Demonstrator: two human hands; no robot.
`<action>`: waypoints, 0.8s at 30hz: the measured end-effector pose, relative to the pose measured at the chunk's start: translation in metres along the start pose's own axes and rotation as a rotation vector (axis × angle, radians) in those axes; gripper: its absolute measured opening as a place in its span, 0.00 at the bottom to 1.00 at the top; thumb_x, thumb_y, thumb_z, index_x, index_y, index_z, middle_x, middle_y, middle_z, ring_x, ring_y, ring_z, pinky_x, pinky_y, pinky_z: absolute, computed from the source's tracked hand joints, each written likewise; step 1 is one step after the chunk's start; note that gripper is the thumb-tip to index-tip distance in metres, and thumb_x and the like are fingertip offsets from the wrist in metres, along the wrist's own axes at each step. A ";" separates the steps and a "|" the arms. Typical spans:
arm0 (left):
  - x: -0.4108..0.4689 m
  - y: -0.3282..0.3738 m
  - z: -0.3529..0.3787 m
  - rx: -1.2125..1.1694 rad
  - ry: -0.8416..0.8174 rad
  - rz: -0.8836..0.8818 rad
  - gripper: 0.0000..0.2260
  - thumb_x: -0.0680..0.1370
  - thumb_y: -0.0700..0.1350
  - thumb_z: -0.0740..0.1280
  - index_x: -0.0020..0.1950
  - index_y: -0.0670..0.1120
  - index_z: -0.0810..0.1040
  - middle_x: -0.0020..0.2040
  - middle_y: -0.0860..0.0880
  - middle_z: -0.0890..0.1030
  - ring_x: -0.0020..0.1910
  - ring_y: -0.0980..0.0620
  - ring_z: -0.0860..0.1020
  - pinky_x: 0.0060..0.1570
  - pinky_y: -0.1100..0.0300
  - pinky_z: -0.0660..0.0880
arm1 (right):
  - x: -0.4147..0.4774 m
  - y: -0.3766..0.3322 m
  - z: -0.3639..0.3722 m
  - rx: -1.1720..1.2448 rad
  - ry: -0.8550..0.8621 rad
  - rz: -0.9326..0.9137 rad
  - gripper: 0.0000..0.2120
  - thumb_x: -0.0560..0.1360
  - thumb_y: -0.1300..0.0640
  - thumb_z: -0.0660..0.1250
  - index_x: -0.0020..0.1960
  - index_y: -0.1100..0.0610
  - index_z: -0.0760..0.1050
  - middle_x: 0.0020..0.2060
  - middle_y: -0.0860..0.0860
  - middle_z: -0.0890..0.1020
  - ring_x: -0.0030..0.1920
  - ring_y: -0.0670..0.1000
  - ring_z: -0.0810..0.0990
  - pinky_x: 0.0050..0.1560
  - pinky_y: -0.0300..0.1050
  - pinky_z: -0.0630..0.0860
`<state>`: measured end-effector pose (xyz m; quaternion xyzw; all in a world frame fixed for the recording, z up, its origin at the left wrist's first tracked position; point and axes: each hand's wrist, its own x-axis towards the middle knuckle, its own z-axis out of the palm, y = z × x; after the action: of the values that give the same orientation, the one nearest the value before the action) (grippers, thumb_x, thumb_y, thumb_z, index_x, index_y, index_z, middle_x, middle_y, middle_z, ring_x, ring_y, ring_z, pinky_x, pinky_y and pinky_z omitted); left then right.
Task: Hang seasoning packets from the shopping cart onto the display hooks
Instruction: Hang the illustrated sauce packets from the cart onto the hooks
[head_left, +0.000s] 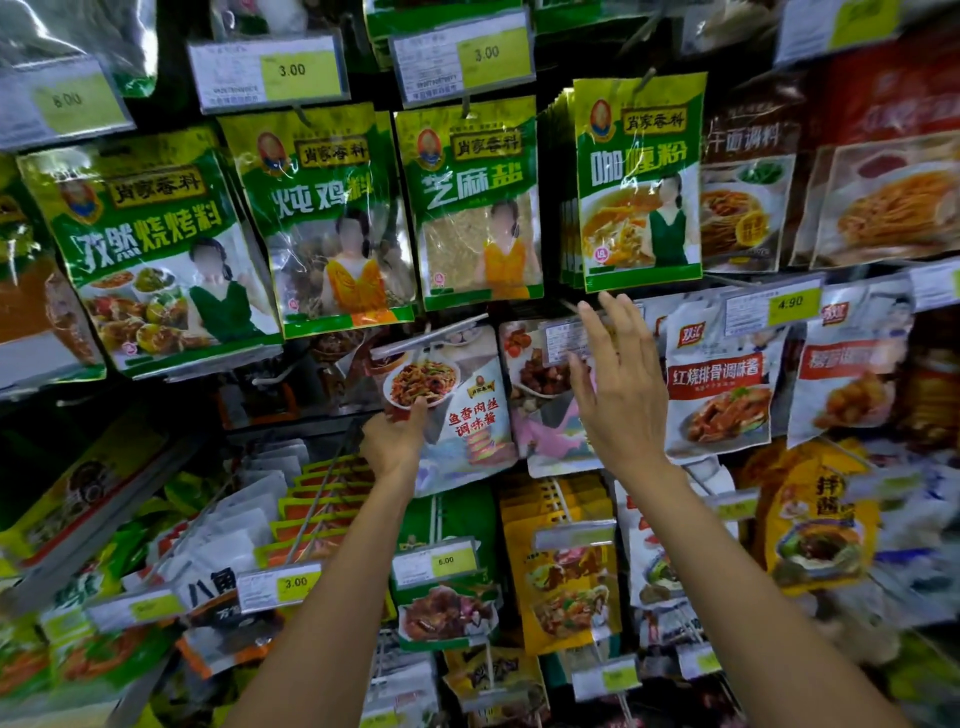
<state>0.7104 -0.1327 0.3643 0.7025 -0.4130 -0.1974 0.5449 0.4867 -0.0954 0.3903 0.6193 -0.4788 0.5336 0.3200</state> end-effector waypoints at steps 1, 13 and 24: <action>-0.004 -0.002 -0.003 0.033 -0.009 0.042 0.17 0.76 0.49 0.68 0.46 0.33 0.79 0.49 0.35 0.81 0.51 0.38 0.79 0.46 0.53 0.71 | -0.002 0.000 -0.005 0.018 0.006 -0.003 0.20 0.79 0.61 0.64 0.69 0.62 0.70 0.68 0.60 0.72 0.71 0.58 0.66 0.72 0.48 0.60; -0.167 -0.030 0.051 0.012 -0.432 0.656 0.12 0.82 0.46 0.59 0.59 0.43 0.77 0.52 0.47 0.80 0.49 0.50 0.77 0.47 0.63 0.71 | -0.142 0.044 -0.107 0.240 -0.340 0.483 0.13 0.80 0.61 0.61 0.62 0.64 0.76 0.56 0.57 0.80 0.58 0.57 0.78 0.59 0.46 0.73; -0.399 -0.077 0.221 0.041 -1.147 0.594 0.07 0.79 0.39 0.64 0.50 0.41 0.82 0.42 0.46 0.83 0.41 0.53 0.78 0.41 0.64 0.68 | -0.317 0.173 -0.290 -0.128 -0.335 1.187 0.07 0.77 0.63 0.65 0.43 0.54 0.78 0.33 0.50 0.81 0.32 0.50 0.77 0.34 0.41 0.66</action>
<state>0.3461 0.0562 0.1510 0.3516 -0.8191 -0.3744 0.2553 0.2310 0.1891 0.1294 0.3025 -0.8164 0.4863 -0.0742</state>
